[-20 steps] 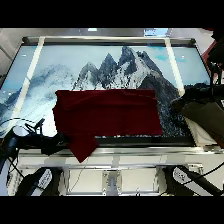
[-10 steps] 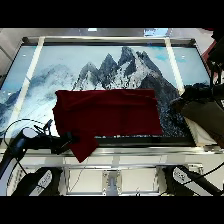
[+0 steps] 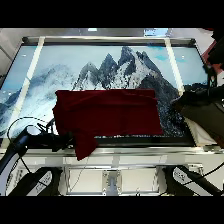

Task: Fold the shirts.

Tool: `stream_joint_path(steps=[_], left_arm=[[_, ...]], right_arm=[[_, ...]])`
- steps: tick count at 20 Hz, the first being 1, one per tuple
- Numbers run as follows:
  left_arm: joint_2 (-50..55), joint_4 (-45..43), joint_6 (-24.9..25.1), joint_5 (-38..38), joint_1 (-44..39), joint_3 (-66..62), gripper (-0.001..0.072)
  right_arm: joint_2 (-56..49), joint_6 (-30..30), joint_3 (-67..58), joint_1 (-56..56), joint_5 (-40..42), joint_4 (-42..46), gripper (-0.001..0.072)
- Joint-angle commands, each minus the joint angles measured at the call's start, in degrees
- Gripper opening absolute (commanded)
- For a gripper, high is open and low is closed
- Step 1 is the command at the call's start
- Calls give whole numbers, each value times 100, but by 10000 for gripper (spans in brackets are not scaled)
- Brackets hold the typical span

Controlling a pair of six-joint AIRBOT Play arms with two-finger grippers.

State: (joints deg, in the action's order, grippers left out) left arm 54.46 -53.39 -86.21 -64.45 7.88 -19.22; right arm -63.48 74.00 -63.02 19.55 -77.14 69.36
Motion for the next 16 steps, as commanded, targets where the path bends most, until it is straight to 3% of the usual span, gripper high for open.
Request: stream_joint_path(steps=[1,8,11,16], left_arm=[[11,48,125,-317,-9,-365,9],[11,48,369,-446,-7,-535,9],[11,48,372,-446,-9,-535,10],[11,48,374,-444,-9,-535,10]], right_arm=[[-4,131,1134,7,-269,-717,459],[-2,723,3377,9,-33,-955,459],[-4,763,3615,9,557,-1220,455],[-4,1473,3613,9,1696,-1220,448]])
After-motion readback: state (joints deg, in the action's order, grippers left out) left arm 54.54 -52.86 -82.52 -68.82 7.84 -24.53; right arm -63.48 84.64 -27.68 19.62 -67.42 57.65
